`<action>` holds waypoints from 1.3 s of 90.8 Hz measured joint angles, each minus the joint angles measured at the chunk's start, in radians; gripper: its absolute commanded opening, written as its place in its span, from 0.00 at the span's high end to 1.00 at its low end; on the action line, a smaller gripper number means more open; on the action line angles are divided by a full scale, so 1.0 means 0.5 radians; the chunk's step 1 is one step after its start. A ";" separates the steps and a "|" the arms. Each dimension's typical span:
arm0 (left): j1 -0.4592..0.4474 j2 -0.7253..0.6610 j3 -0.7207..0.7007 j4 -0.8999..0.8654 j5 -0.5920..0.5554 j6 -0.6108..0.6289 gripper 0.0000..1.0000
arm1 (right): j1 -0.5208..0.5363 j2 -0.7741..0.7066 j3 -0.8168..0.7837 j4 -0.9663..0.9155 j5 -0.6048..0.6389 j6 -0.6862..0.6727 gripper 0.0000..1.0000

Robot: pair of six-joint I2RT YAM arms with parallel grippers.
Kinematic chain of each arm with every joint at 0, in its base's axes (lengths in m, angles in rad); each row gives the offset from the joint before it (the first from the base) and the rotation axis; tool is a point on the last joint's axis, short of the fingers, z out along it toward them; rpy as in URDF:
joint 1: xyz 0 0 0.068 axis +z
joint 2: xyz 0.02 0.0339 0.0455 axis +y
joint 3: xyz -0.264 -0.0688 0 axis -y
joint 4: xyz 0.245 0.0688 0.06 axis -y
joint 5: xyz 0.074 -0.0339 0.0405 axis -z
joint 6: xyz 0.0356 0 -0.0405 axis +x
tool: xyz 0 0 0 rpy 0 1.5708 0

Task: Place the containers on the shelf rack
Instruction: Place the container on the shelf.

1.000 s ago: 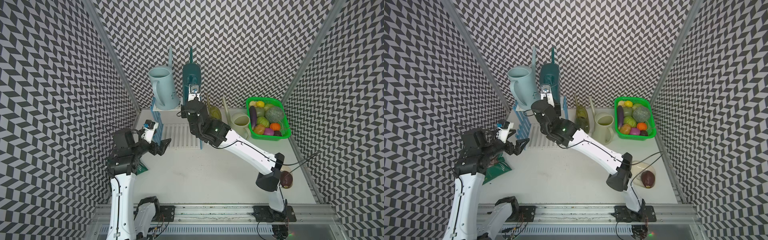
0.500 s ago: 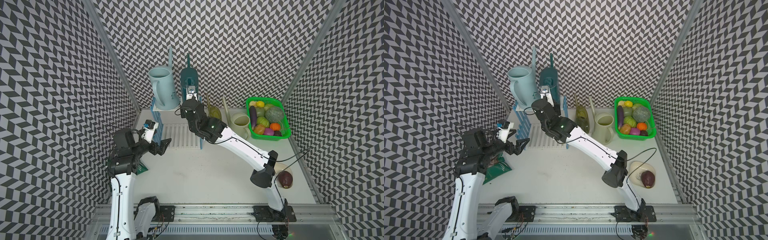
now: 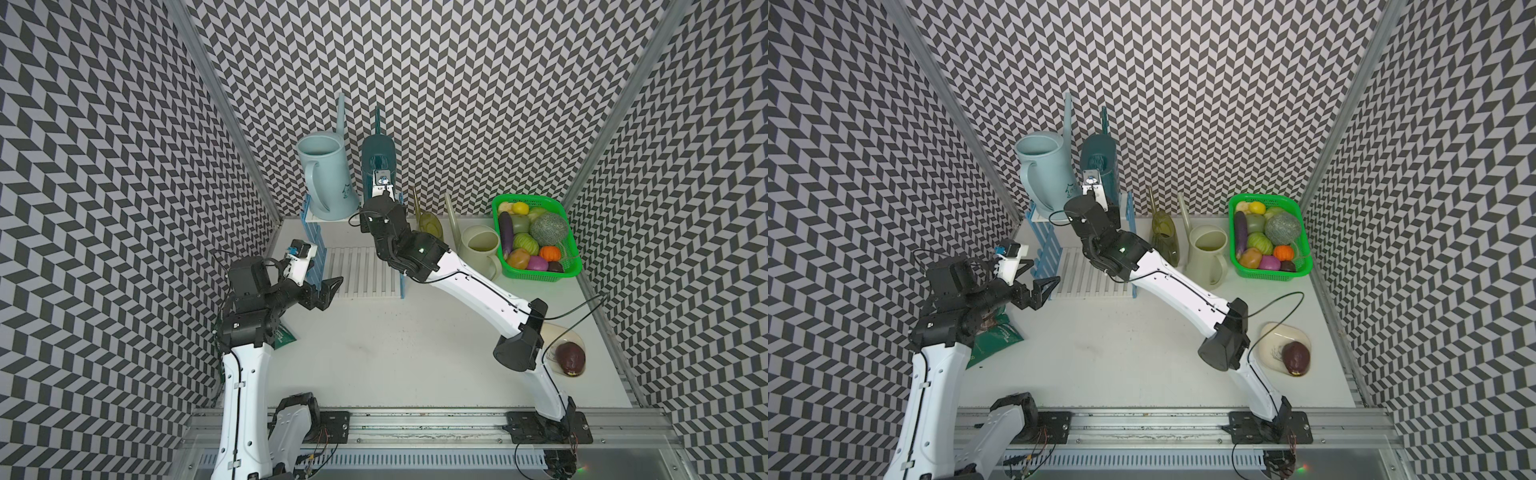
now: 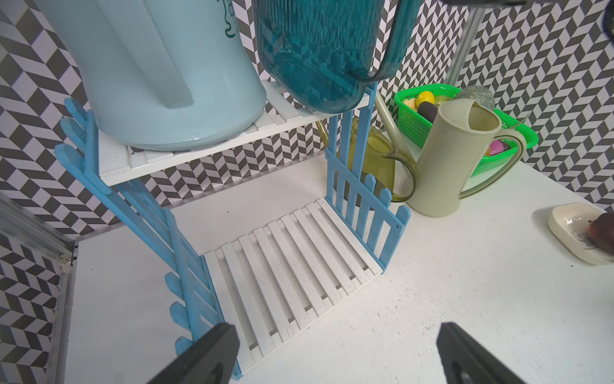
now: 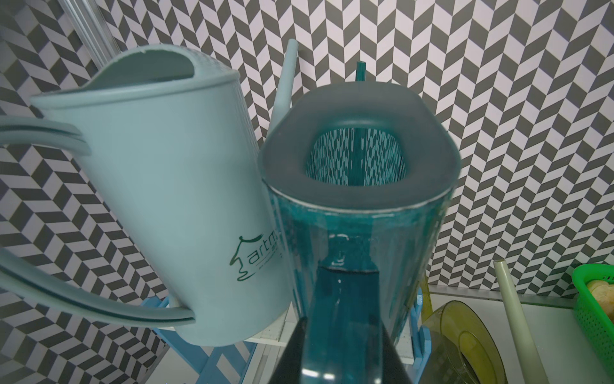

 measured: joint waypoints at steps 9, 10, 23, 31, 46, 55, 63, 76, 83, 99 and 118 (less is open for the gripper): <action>0.000 0.001 -0.014 0.001 0.008 -0.007 0.00 | 0.000 0.000 0.001 -0.001 -0.004 0.013 0.94; 0.000 0.001 -0.014 0.002 0.008 -0.008 0.00 | 0.000 0.000 0.001 0.000 -0.004 0.014 0.94; 0.000 0.008 -0.021 0.002 0.008 -0.013 0.00 | 0.000 0.000 0.007 -0.005 -0.007 0.033 0.94; 0.000 0.008 -0.021 0.002 0.012 -0.012 0.00 | 0.000 0.000 0.010 -0.011 -0.008 0.043 0.93; 0.000 0.008 -0.021 0.002 0.028 -0.013 0.00 | 0.001 0.001 0.014 -0.014 -0.008 0.047 0.82; 0.000 0.008 -0.021 0.002 0.031 -0.013 0.00 | 0.001 0.002 0.014 -0.014 -0.008 0.048 0.78; 0.000 0.008 -0.021 0.002 0.033 -0.013 0.00 | 0.001 0.008 0.023 -0.014 -0.008 0.050 0.77; 0.000 0.008 -0.021 0.002 0.037 -0.013 0.00 | 0.001 0.011 0.025 -0.013 -0.008 0.051 0.75; 0.000 0.008 -0.021 0.002 0.037 -0.013 0.00 | 0.001 0.012 0.026 -0.012 -0.008 0.051 0.74; 0.000 0.008 -0.021 0.002 0.037 -0.013 0.00 | 0.001 0.014 0.055 0.019 -0.011 0.053 0.68; 0.000 0.008 -0.021 0.002 0.037 -0.013 0.00 | 0.006 0.014 0.082 0.056 -0.016 0.058 0.65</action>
